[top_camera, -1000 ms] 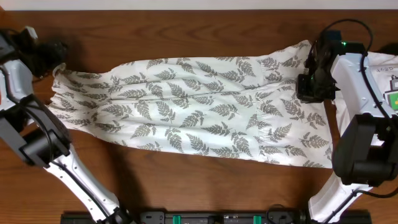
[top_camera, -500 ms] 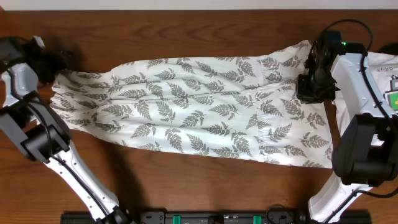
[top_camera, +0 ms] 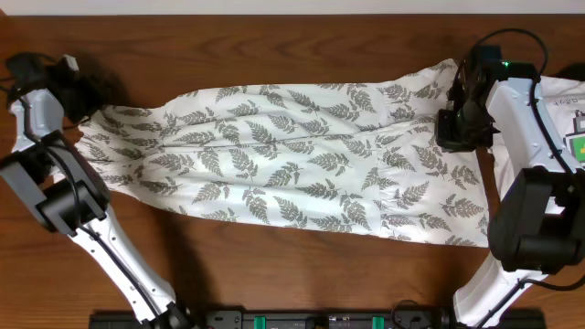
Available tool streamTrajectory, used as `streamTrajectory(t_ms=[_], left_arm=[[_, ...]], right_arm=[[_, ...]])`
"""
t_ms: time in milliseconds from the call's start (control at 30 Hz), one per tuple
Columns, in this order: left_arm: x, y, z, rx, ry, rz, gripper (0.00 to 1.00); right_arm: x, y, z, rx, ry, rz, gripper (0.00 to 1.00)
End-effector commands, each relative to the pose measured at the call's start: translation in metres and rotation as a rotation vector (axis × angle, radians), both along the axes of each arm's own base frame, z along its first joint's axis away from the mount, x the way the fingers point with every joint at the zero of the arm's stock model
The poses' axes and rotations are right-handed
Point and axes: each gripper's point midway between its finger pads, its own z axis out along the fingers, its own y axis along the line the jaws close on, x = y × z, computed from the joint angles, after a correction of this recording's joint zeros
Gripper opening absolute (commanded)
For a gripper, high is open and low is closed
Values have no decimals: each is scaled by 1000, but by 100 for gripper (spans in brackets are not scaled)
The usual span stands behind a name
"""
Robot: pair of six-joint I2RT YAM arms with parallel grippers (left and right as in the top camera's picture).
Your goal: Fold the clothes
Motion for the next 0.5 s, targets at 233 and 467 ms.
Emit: streamTrajectory(t_ms=[233,467], left_arm=[[-7,-1,-14,-15,39,-10,27],[-18,4,-12,-33,67,7,22]], right_arm=[[3,3,3,0,-12,22,10],[23,2,4,-5,-91,3,1]])
